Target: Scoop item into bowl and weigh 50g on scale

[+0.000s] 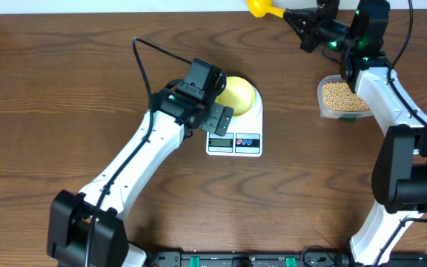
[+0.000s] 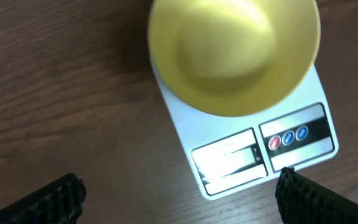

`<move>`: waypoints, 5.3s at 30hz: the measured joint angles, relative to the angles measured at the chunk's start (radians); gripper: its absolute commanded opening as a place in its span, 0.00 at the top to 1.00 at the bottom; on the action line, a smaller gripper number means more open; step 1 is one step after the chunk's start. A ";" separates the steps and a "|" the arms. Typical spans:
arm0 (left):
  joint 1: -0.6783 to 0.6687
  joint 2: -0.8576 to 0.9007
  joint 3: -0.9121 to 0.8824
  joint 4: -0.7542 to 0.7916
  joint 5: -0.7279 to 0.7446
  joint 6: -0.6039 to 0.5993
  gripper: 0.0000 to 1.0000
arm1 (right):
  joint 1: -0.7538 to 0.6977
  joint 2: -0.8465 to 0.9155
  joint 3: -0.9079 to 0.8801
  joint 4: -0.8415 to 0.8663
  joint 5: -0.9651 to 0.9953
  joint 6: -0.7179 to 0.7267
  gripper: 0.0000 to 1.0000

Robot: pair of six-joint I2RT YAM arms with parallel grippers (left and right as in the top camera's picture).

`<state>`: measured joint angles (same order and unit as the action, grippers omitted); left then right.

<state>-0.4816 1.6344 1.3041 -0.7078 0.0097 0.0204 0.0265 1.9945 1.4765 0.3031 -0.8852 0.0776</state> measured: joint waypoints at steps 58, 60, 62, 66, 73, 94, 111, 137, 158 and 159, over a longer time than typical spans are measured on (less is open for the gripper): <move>-0.177 0.228 0.008 0.035 -0.144 -0.100 0.00 | 0.000 0.000 0.000 -0.007 0.000 -0.023 0.99; -0.177 0.228 0.008 0.035 -0.144 -0.100 0.00 | 0.000 0.000 0.000 -0.007 0.000 -0.023 0.99; -0.177 0.228 0.008 0.035 -0.144 -0.099 0.00 | 0.000 0.000 0.000 -0.007 0.000 -0.023 0.99; -0.177 0.233 0.008 0.036 -0.144 -0.100 0.00 | 0.000 0.000 0.000 -0.007 0.000 -0.026 0.99; -0.177 0.272 0.008 0.037 -0.144 -0.100 0.00 | 0.000 0.000 0.000 -0.007 0.000 -0.030 0.99; -0.177 0.298 0.008 0.048 -0.144 -0.100 0.00 | 0.000 0.000 0.000 -0.008 0.000 -0.035 0.99; -0.177 0.298 0.008 0.054 -0.144 -0.100 0.00 | 0.000 0.000 0.000 -0.016 0.003 -0.037 0.99; -0.177 0.298 0.008 0.060 -0.144 -0.100 0.00 | 0.000 0.000 0.000 -0.082 0.003 -0.037 0.99; -0.177 0.325 0.022 0.065 -0.142 -0.101 0.00 | 0.000 0.000 0.000 -0.079 0.003 -0.037 0.99; -0.177 0.327 0.024 0.065 -0.142 -0.101 0.00 | 0.000 0.000 0.000 -0.079 0.003 -0.037 0.99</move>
<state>-0.6586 1.9614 1.3277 -0.6430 -0.1322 -0.0807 0.0265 1.9945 1.4765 0.2241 -0.8822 0.0402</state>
